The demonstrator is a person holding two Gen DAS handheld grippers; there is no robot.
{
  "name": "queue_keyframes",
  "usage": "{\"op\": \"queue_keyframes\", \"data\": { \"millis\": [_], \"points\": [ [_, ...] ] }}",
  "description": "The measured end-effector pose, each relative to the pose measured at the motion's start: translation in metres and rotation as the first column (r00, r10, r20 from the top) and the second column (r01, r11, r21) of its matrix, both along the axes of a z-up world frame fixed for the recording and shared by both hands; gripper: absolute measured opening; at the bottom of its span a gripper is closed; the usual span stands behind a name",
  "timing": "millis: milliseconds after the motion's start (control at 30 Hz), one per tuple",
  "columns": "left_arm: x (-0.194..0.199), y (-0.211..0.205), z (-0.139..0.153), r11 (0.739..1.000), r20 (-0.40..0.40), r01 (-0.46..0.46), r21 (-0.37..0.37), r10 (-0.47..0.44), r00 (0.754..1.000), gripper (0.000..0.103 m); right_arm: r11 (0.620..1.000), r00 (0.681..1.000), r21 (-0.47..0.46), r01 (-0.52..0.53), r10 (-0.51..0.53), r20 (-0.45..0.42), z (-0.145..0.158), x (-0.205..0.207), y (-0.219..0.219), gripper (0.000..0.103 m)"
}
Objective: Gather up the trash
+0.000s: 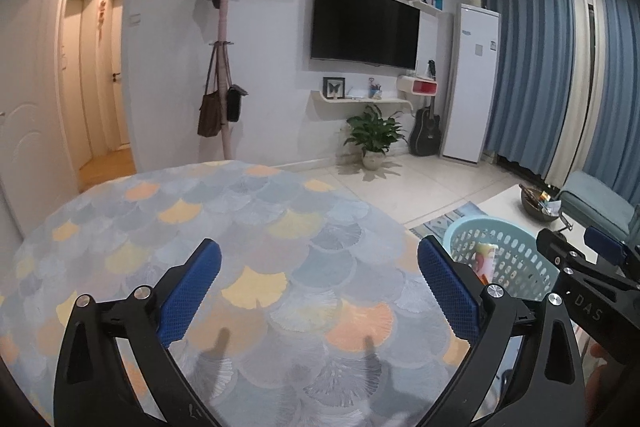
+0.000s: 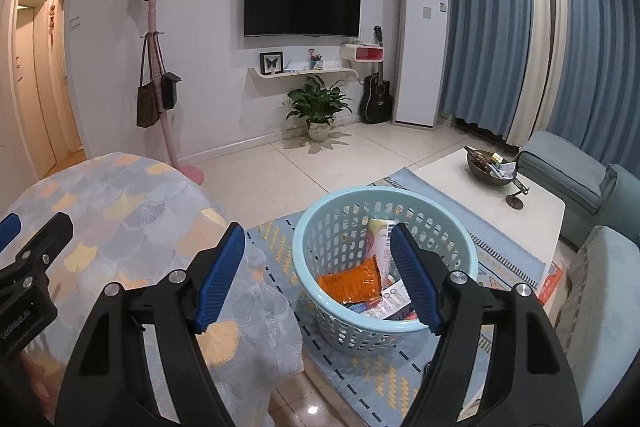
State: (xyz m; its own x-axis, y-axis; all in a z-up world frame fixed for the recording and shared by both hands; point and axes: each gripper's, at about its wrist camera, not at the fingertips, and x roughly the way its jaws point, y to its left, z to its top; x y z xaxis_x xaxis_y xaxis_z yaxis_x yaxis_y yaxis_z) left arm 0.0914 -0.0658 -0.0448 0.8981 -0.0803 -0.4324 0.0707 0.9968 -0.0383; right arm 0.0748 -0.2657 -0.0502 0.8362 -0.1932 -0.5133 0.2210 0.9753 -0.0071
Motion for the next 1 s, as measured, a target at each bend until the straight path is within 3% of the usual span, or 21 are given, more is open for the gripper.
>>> {"op": "queue_keyframes", "data": {
  "millis": [1000],
  "points": [
    [0.0012,0.0049,0.0031,1.000,-0.004,0.023,-0.003,-0.023,1.000,0.096,1.000,1.000,0.011,-0.009,0.009,-0.016,-0.0028,0.0026,0.0000,0.071]
  ]
}}
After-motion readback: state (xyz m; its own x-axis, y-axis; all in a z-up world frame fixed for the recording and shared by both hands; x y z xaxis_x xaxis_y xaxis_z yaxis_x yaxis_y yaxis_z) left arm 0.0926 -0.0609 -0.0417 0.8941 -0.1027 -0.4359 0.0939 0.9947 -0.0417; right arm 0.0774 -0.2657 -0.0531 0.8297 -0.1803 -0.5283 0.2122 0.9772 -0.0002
